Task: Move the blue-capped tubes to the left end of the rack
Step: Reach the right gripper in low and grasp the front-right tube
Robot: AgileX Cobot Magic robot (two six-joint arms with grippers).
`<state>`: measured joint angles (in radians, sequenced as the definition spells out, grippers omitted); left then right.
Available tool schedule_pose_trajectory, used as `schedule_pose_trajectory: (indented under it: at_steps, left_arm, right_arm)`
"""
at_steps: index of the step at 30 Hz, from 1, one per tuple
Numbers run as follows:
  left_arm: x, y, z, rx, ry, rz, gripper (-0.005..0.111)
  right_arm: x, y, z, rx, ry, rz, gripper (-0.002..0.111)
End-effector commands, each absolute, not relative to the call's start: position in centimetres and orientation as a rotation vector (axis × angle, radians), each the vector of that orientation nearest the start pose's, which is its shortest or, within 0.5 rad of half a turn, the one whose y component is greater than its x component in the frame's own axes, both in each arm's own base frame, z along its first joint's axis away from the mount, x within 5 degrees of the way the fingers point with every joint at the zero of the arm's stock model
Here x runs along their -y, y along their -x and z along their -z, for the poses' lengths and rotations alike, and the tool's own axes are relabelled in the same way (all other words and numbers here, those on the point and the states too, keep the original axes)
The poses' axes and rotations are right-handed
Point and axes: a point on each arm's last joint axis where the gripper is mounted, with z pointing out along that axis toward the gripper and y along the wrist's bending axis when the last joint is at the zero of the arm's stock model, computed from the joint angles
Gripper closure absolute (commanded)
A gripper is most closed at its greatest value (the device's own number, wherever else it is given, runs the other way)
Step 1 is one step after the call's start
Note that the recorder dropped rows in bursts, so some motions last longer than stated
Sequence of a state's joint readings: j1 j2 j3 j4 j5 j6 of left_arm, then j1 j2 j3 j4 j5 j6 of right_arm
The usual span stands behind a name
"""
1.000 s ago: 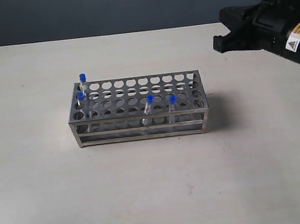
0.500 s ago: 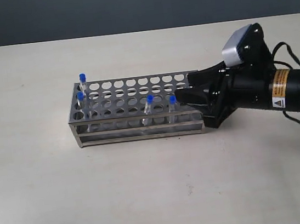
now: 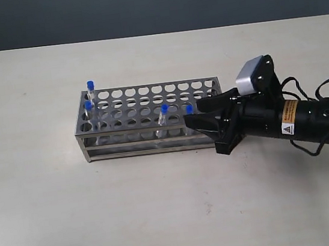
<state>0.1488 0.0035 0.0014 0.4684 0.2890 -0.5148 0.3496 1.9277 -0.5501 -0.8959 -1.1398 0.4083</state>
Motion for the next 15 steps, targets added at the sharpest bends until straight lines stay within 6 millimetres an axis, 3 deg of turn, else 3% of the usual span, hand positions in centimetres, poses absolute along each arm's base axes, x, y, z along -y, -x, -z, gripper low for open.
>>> schedule_pose_trajectory:
  at_steps: [1, 7, 11, 15]
  left_arm:
    - [-2.0, -5.2, -19.0, -1.724, 0.277, -0.175, 0.106]
    - [-2.0, -5.2, -19.0, -1.724, 0.277, -0.175, 0.106]
    - [-2.0, -5.2, -19.0, -1.724, 0.277, -0.175, 0.106]
    - [-2.0, -5.2, -19.0, -1.724, 0.277, -0.175, 0.106]
  right_arm:
    - [-16.5, -25.4, -12.4, -1.634, 0.921, -0.935, 0.057]
    - [-18.5, -25.6, -12.0, -1.695, 1.006, -0.868, 0.057]
    - [-19.2, -25.6, -11.8, -1.746, 0.972, -0.833, 0.060]
    - [-19.2, -25.7, -11.8, -1.757, 0.963, -0.825, 0.093]
